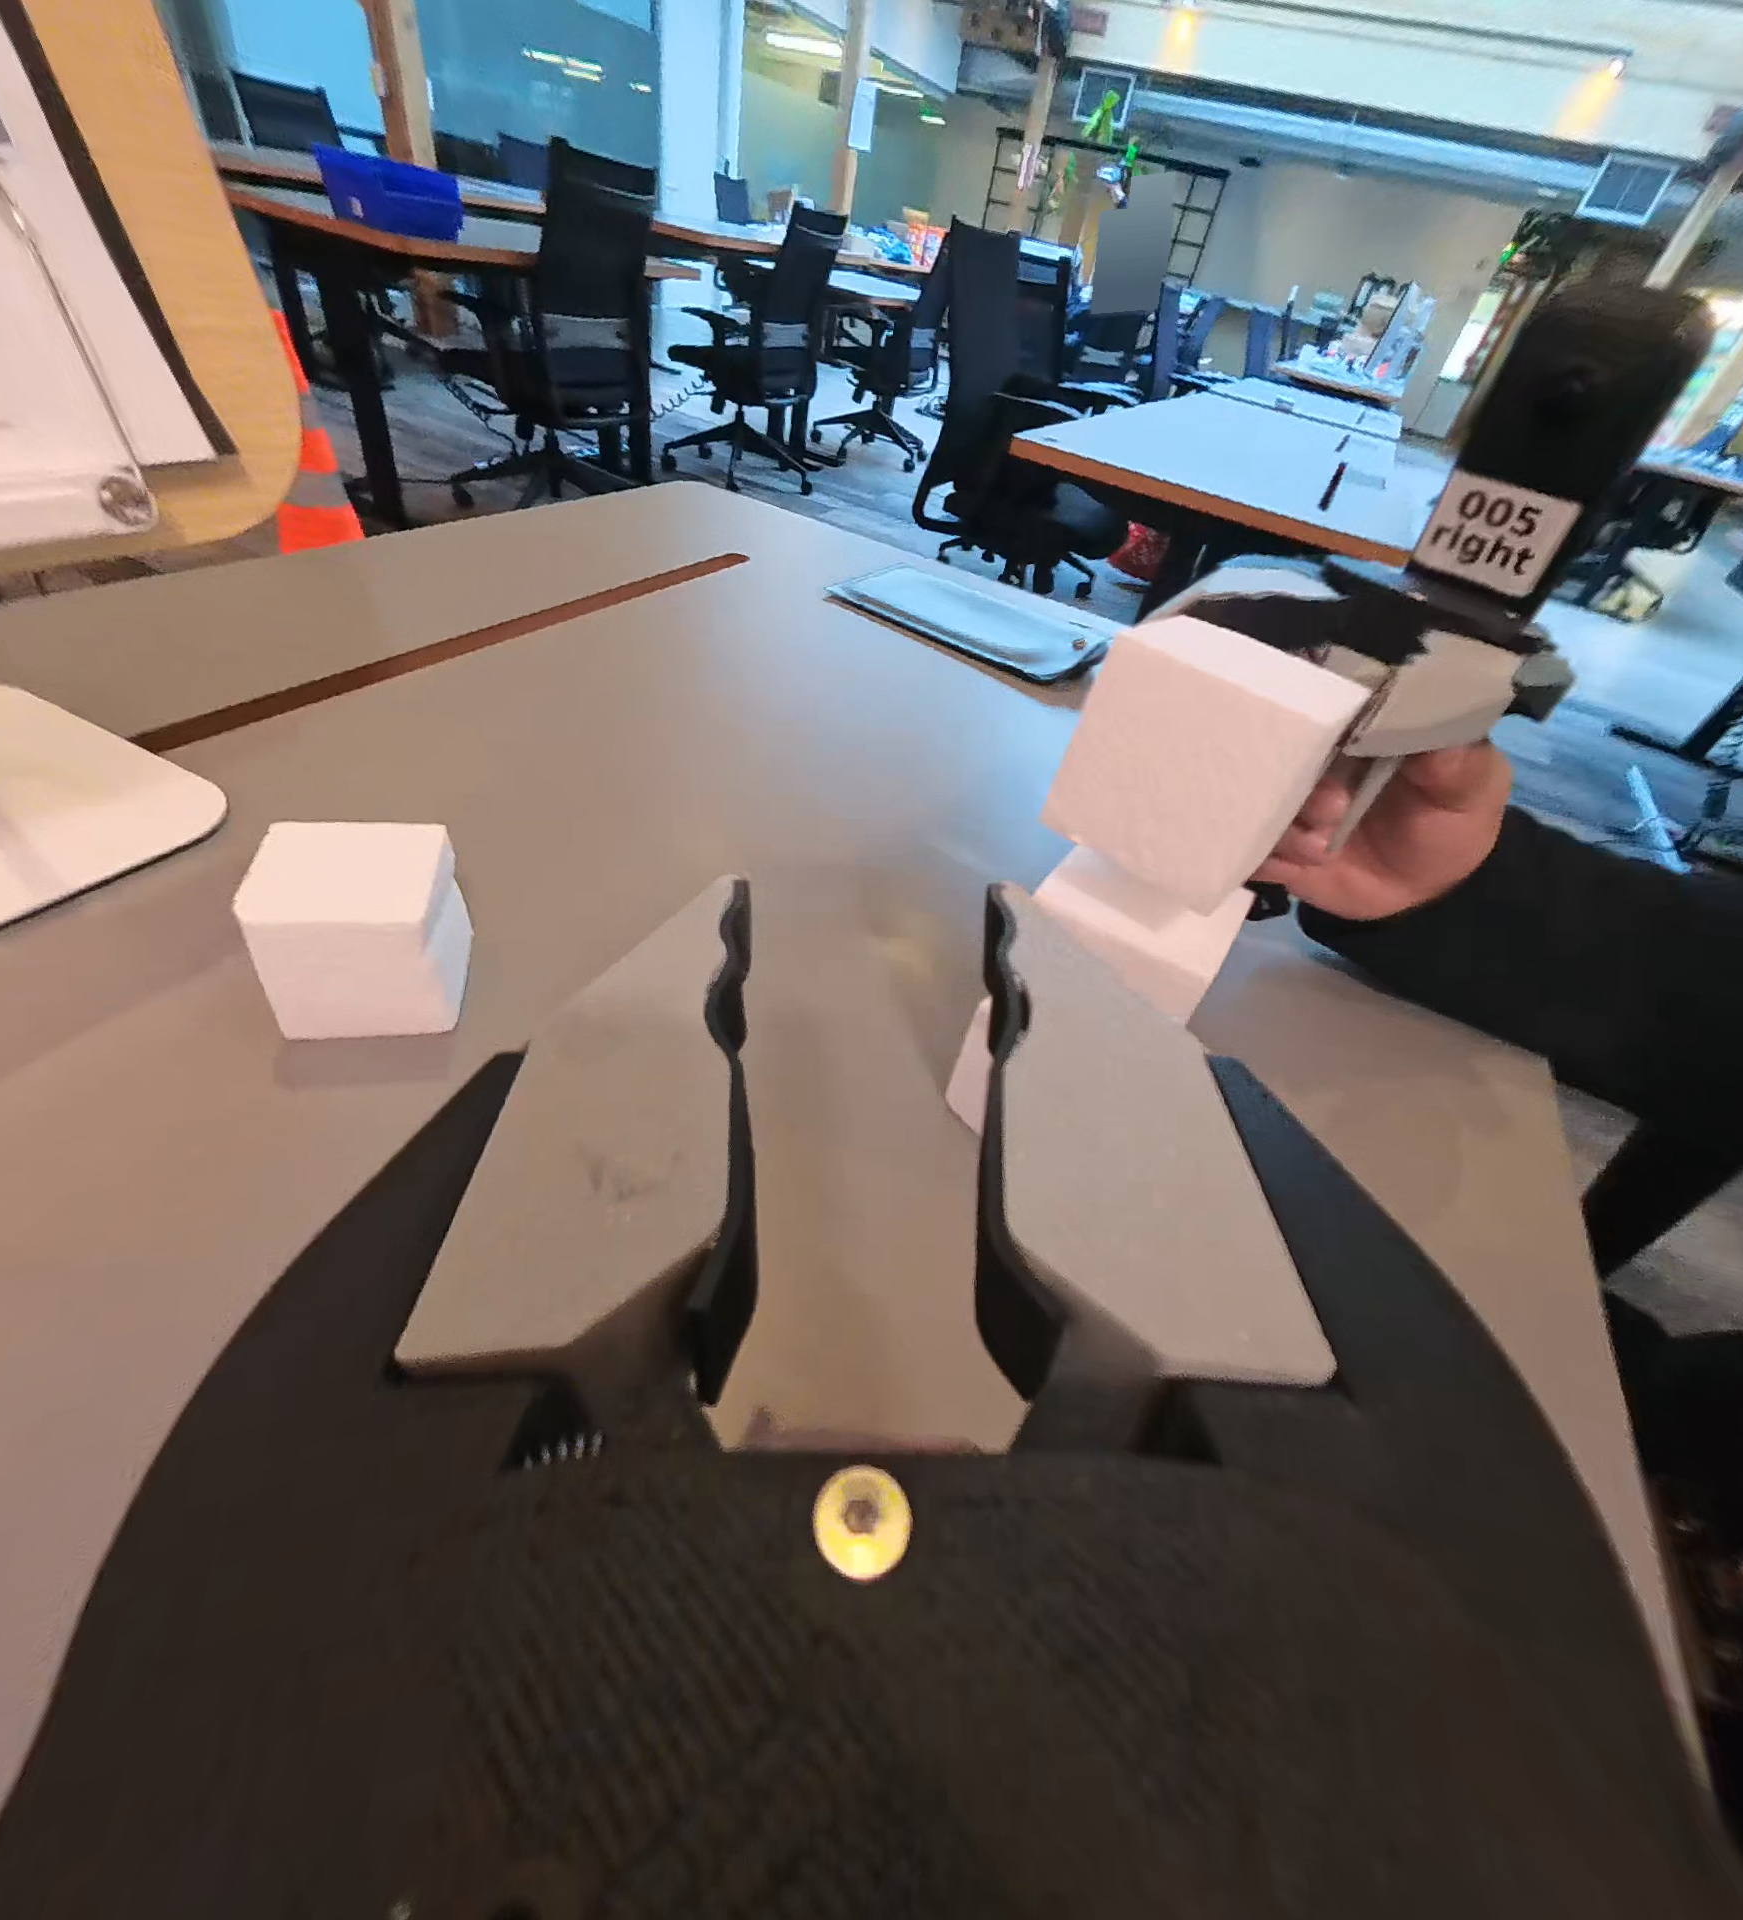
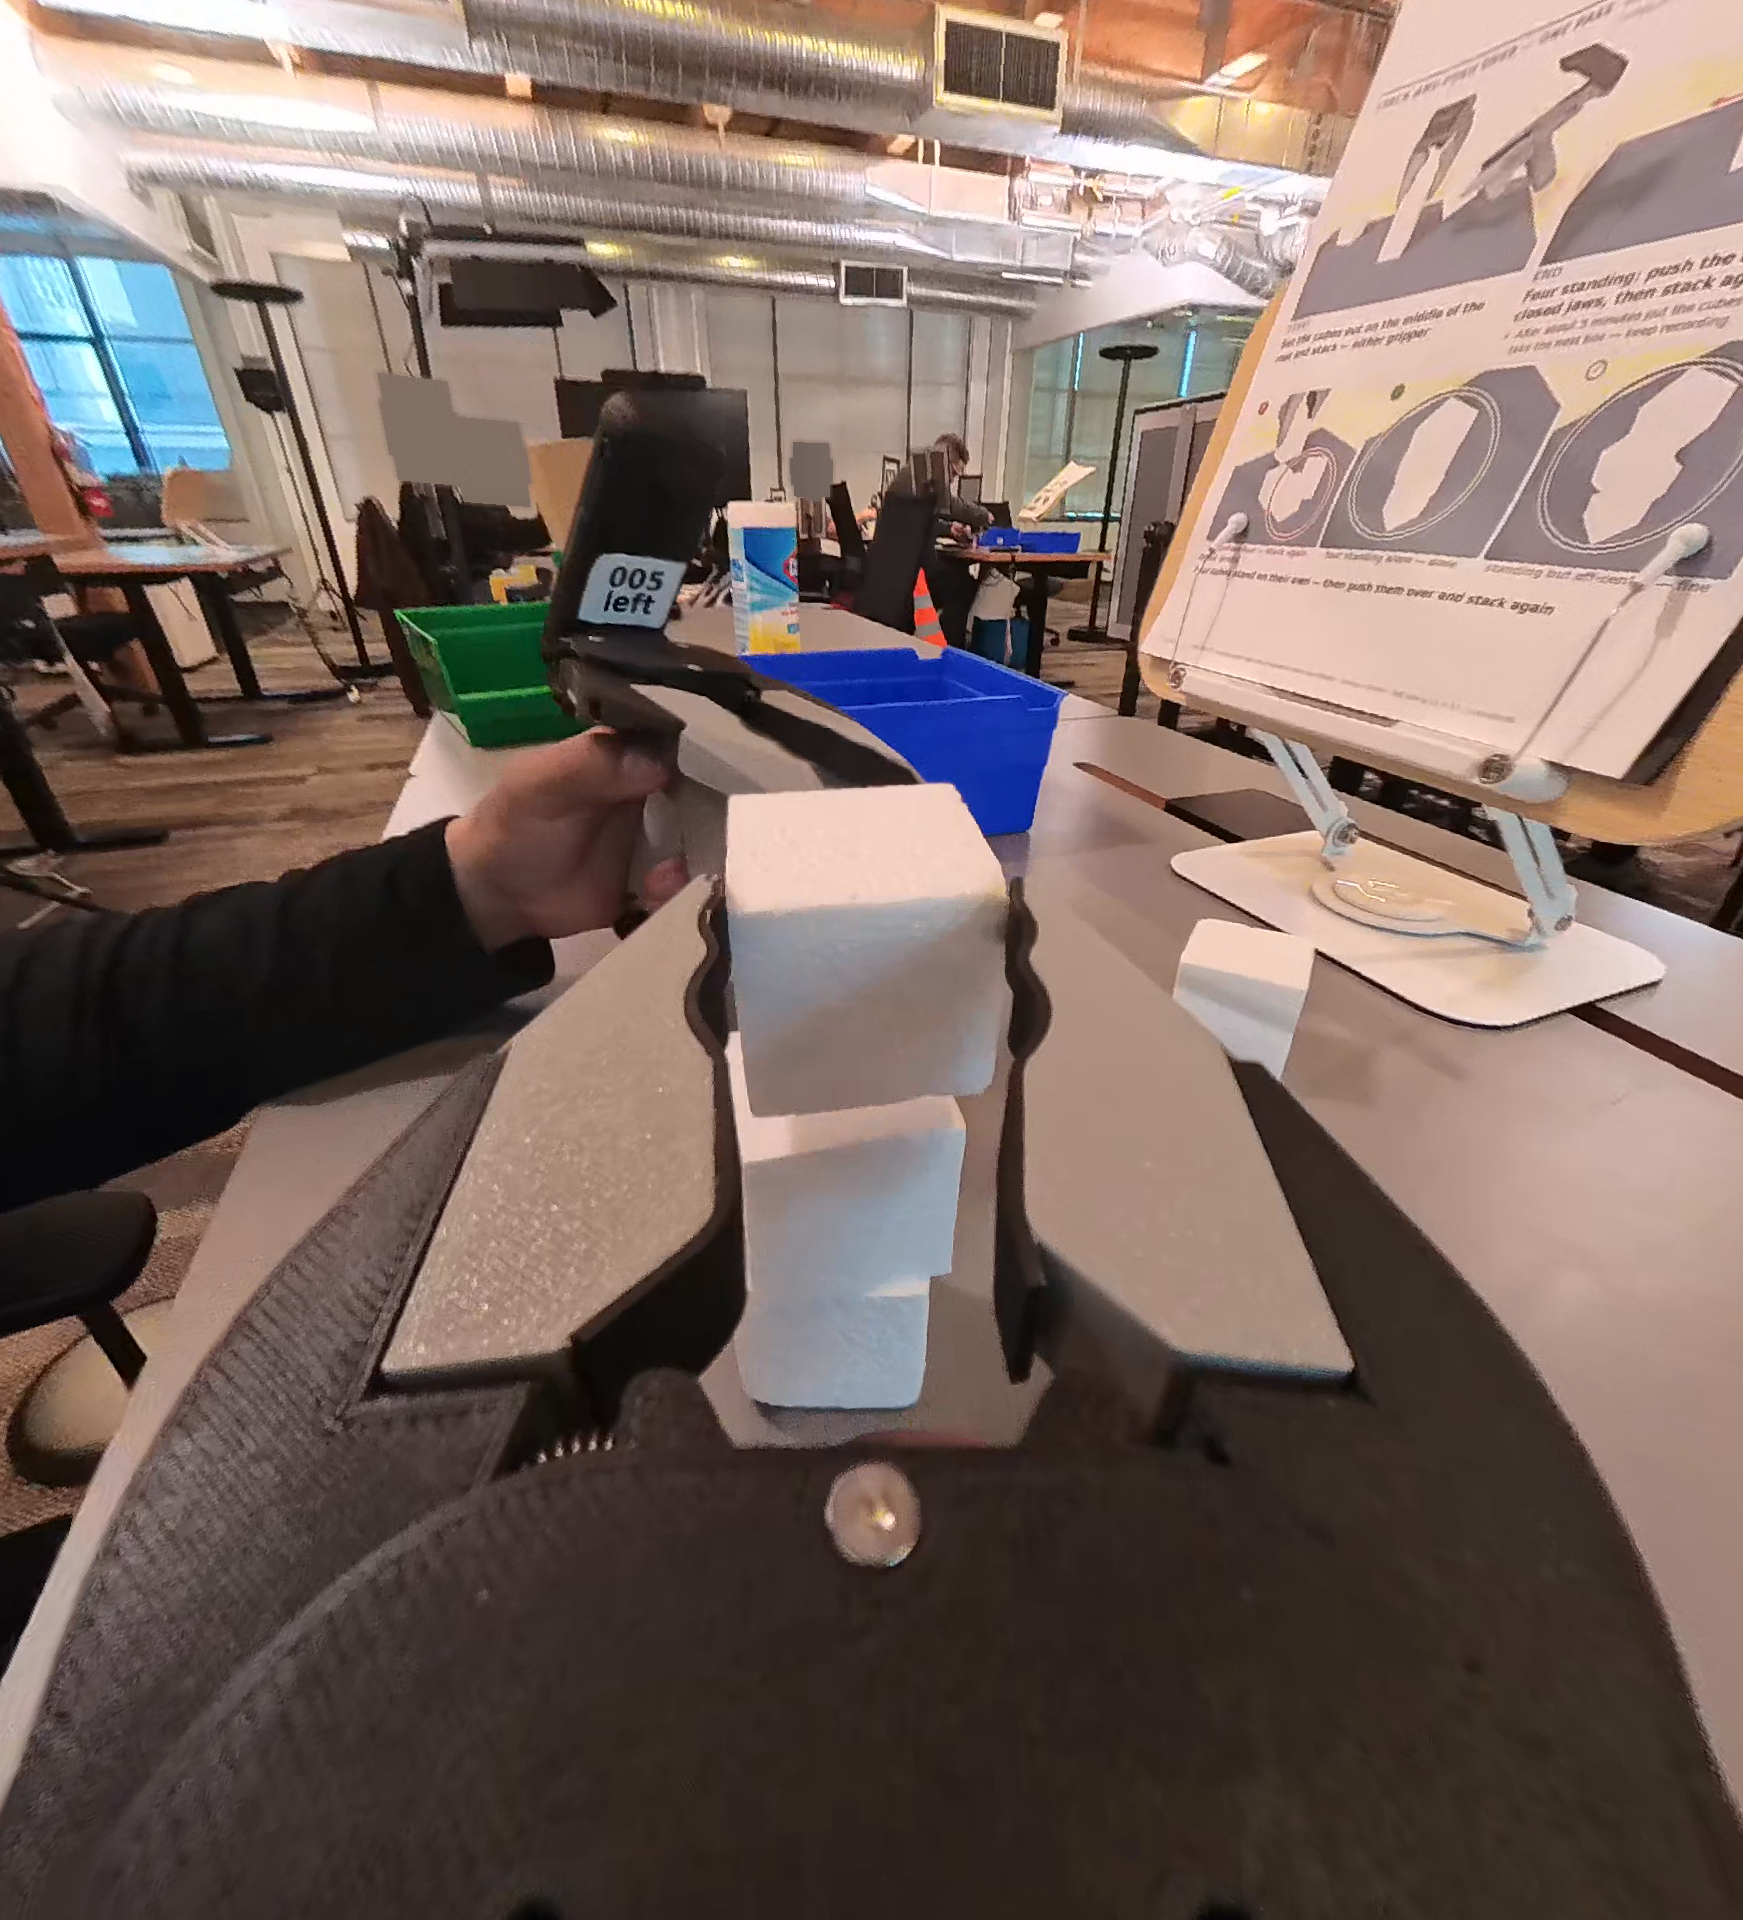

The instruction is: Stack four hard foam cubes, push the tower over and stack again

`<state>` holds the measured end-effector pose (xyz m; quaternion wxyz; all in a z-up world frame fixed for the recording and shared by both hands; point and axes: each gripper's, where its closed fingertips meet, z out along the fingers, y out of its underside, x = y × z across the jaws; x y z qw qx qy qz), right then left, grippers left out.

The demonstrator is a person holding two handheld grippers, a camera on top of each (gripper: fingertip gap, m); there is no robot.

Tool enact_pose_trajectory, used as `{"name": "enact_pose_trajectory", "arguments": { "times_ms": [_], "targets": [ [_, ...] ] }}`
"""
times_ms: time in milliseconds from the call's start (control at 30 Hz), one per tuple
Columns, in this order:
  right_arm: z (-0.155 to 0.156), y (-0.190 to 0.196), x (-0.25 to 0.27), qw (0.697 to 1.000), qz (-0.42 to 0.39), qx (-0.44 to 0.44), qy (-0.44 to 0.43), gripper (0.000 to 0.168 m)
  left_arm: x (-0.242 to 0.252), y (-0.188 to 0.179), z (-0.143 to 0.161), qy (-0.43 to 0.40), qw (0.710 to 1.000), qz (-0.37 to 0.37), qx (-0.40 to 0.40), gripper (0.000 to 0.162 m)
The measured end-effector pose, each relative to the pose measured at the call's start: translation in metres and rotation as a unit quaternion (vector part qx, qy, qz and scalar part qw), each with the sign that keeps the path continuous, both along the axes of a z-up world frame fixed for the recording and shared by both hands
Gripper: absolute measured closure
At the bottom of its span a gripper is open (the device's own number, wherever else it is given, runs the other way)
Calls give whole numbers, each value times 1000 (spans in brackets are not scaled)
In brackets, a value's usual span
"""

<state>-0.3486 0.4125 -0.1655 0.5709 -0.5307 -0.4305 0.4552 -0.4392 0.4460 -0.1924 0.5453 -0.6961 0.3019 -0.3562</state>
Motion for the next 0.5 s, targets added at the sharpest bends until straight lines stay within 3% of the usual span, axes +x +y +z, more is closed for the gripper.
{"name": "enact_pose_trajectory", "arguments": {
  "times_ms": [500],
  "targets": [
    [-4, 1, -2, 1000, -3, -5, -12, 117, 7, 2, -19, 35, 999, 2, -27, 119]
  ]
}}
